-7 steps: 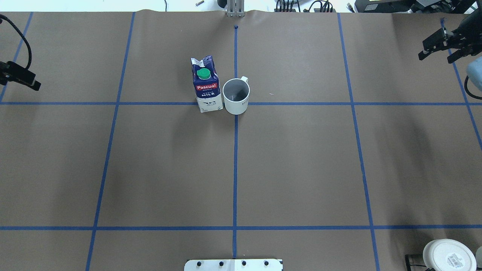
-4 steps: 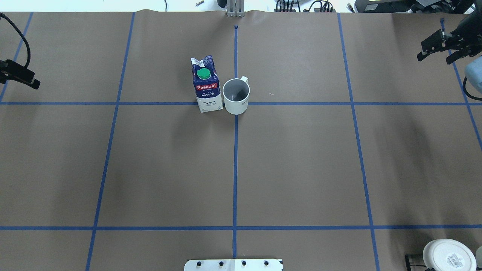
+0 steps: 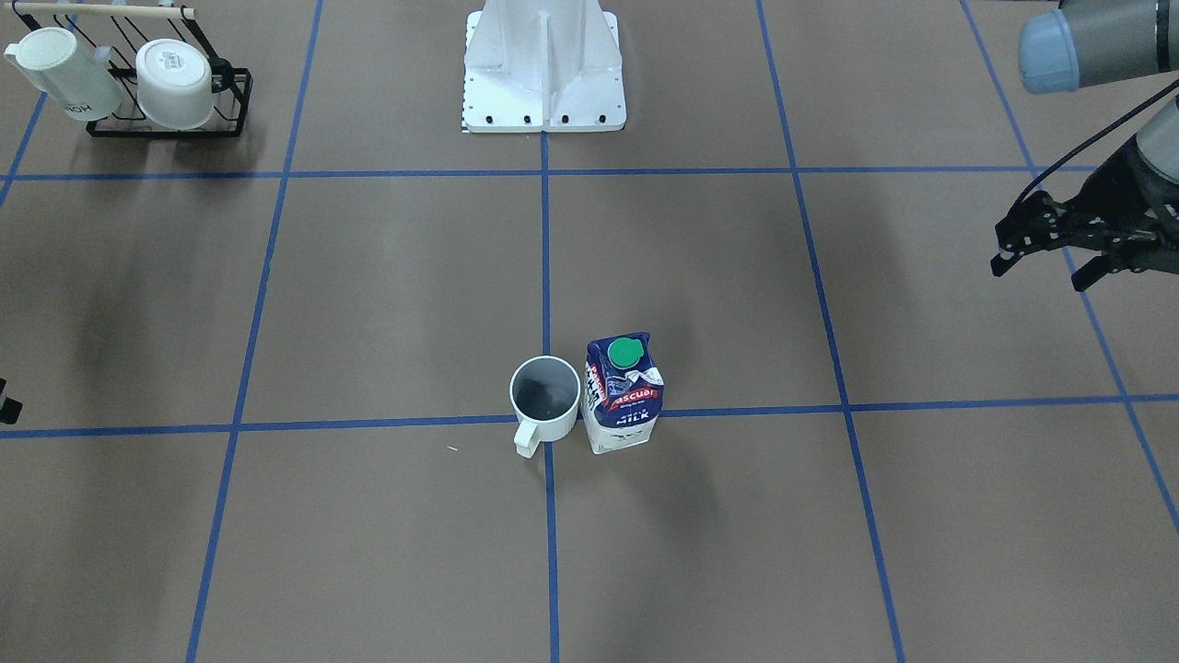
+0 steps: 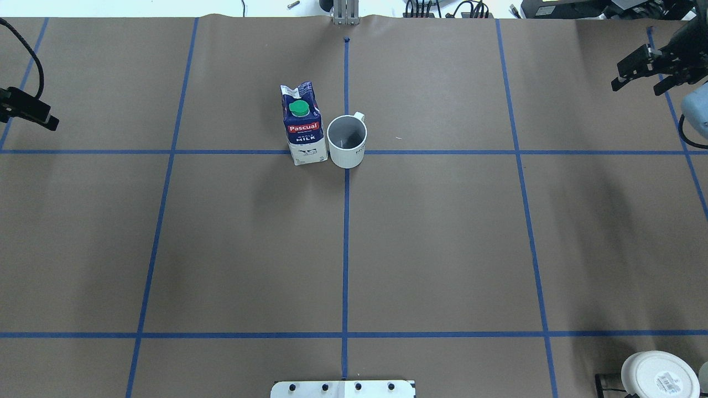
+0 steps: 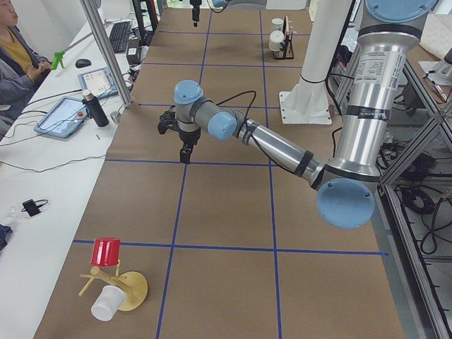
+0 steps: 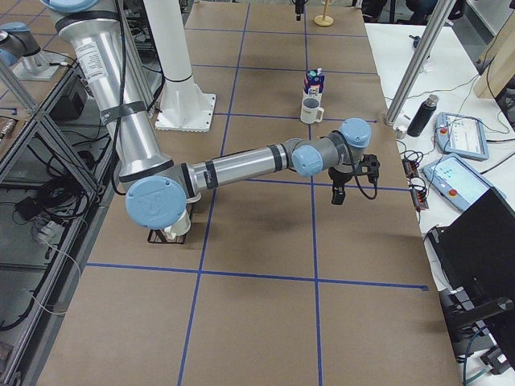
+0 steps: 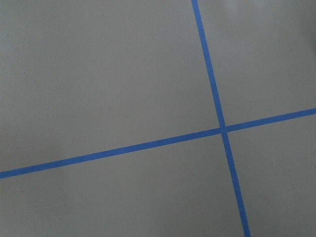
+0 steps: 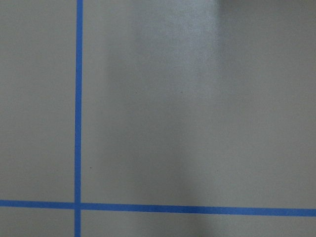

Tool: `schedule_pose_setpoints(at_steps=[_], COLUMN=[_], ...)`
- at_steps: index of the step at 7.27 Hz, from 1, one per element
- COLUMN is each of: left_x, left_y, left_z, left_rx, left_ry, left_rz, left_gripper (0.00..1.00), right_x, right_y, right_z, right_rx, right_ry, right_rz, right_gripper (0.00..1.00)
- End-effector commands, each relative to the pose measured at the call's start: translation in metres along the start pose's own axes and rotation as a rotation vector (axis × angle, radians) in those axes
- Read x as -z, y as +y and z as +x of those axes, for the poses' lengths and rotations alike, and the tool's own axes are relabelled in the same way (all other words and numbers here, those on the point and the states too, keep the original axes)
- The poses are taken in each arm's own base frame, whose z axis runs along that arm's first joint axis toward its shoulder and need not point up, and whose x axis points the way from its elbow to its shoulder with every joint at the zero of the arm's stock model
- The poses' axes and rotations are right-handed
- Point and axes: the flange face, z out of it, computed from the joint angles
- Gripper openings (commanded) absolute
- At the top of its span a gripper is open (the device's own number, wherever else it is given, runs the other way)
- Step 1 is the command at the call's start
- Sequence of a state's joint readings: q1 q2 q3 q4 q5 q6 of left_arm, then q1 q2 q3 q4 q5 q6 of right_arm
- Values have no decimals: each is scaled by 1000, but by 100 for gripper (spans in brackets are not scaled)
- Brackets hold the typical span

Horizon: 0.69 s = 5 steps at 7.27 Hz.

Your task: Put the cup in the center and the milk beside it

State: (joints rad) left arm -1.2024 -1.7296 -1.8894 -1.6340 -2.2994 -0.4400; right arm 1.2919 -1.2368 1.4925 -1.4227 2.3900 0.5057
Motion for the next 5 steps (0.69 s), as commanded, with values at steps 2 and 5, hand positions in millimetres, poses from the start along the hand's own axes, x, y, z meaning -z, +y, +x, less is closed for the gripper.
schedule_pose_setpoints(at_steps=[2,5], left_x=[0,16], left_y=[-1,-4], left_z=[3,23], left_rx=[36,7], left_ry=[2,26], left_rz=[2,41], left_gripper=[98,98], right_x=[-1,-2], right_y=[0,-1], right_z=[1,2], right_rx=[-1,-4], right_ry=[0,2], right_rz=[0,-3], right_gripper=[100,100])
